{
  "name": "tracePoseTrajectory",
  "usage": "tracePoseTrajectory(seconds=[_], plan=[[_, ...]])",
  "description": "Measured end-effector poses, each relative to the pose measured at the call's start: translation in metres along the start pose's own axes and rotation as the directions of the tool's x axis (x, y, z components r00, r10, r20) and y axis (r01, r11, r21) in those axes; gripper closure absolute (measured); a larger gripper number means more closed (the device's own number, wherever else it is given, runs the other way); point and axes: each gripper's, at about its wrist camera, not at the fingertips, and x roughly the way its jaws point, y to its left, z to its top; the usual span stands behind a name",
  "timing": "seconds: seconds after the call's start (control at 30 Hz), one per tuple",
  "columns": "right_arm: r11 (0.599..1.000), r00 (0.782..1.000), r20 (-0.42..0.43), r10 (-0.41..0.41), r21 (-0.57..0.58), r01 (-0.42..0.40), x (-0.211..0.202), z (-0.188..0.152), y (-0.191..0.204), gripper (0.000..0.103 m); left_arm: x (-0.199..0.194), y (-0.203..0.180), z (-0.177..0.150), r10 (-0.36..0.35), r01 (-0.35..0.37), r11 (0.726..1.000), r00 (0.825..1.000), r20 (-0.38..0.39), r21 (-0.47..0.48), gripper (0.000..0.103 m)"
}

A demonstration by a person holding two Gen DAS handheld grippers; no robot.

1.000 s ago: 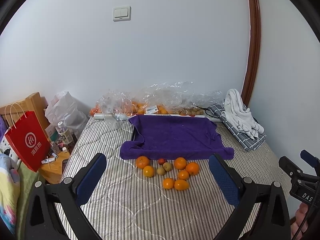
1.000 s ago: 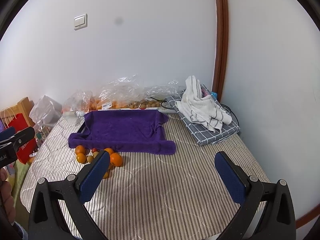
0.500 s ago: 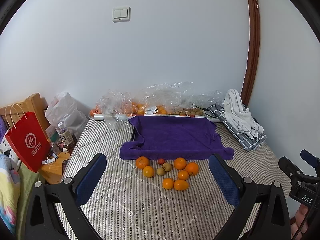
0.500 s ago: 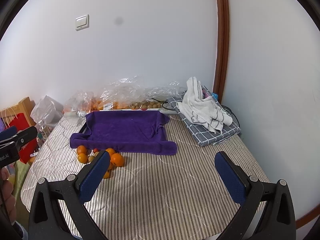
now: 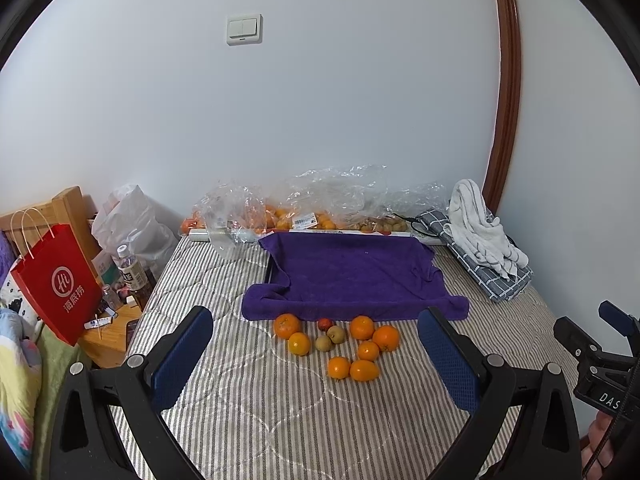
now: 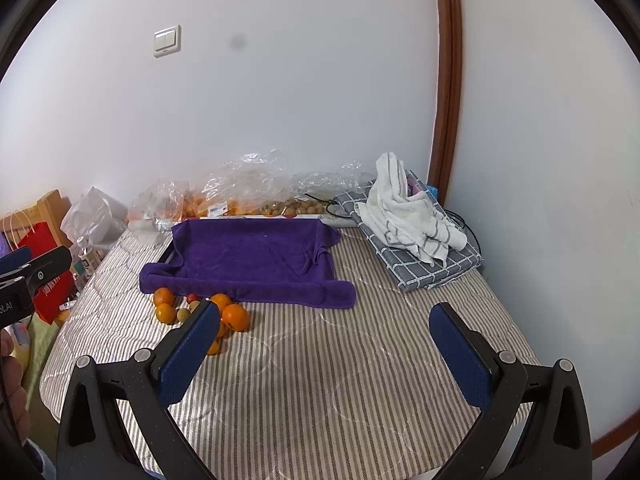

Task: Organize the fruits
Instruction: 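Grasp a large orange with the right tool while the left tool grasps a tangerine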

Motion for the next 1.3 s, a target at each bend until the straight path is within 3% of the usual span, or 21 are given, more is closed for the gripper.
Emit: tracePoseTrajectory(seconds=[0.33,0.57,0.8,0.87,0.93,1.0,1.17,1.3], plan=[[1.0,1.0,0.003,-0.004,0.004,0.004,0.003,0.0,0.002,0.0,0.002,0.0,0.0,0.002,-0.002,1.0,1.0,-0.001,-0.005,0.0],[1.0,1.0,0.022,0.022,-0.008,-0.022,0.021,-0.005,0.008,0.0,0.025,0.009,-0.004,0.006,-0.007,1.0,1.0,0.005,0.01,0.0],[0.997,0.998,-0.044,0.045,-0.06,-0.047,0.075,-0.023,0.031,0.001,0.08,0.037,-0.028,0.02,-0.021,1.0,0.996,-0.09,-0.019,0.0],[0.996,0.996,-0.069,0.064,-0.063,-0.068,0.093,-0.029,0.038,0.007,0.095,0.048,-0.037,0.019,-0.023,0.999,0.992,-0.122,-0.033,0.002],[0.992,0.989,-0.11,0.103,-0.057,-0.11,0.114,-0.034,0.046,0.014,0.11,0.057,-0.048,0.001,-0.007,0.999,0.987,-0.161,-0.035,0.011],[0.988,0.98,-0.142,0.137,-0.049,-0.145,0.133,-0.037,0.052,0.018,0.123,0.064,-0.057,0.016,-0.02,1.0,0.983,-0.183,-0.023,0.011],[0.979,0.953,-0.241,0.186,-0.033,-0.199,0.185,-0.043,0.07,0.039,0.153,0.082,-0.081,-0.002,-0.004,1.0,0.968,-0.251,-0.024,0.02],[0.976,0.936,-0.285,0.205,-0.013,-0.218,0.213,-0.043,0.081,0.044,0.173,0.095,-0.094,-0.038,0.017,0.997,0.955,-0.294,-0.072,0.024]])
